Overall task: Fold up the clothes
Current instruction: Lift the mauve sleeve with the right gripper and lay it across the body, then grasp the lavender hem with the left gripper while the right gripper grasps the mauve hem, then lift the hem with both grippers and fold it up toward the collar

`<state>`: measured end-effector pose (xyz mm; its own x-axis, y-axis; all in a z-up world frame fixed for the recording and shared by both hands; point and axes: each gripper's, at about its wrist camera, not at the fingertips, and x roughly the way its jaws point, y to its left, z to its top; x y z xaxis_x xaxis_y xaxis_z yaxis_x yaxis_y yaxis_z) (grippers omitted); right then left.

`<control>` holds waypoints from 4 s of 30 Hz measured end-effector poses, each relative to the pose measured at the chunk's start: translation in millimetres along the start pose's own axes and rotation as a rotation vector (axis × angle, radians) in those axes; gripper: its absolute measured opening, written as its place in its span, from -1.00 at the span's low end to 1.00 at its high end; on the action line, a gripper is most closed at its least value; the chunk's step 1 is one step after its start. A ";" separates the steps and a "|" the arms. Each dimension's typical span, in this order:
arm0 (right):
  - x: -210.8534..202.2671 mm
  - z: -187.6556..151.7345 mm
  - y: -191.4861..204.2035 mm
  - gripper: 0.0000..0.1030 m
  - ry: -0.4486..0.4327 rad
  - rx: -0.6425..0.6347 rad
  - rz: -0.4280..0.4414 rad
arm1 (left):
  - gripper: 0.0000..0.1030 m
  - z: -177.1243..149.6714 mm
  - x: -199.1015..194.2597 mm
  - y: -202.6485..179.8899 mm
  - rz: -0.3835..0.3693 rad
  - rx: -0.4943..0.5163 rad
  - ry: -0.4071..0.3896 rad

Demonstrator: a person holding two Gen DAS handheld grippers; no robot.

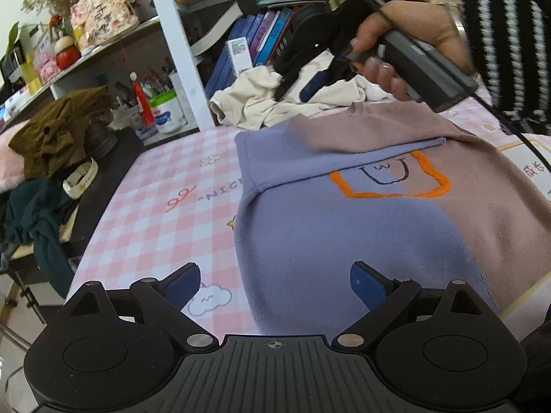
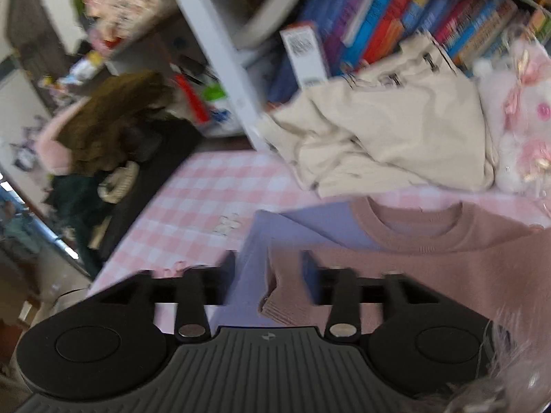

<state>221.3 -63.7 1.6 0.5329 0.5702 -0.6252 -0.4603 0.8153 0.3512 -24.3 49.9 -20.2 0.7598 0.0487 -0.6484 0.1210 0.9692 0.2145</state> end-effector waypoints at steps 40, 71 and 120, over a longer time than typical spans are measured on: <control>-205.8 -246.3 -84.6 -0.27 0.140 0.198 -0.456 | 0.33 -31.4 15.9 31.3 -0.090 -0.363 0.204; -278.1 -271.4 -128.8 -0.83 0.038 0.359 -0.330 | -0.87 -19.4 -3.4 -26.0 -0.209 -0.452 0.185; -267.6 -281.2 -150.6 -0.82 0.091 0.576 -0.207 | -0.91 -45.2 19.8 7.1 -0.374 -0.702 0.302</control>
<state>-51.6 -367.5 -79.9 0.4961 0.4037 -0.7687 0.1170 0.8462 0.5199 -37.3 68.7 -64.6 0.5335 -0.3393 -0.7748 -0.1696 0.8545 -0.4910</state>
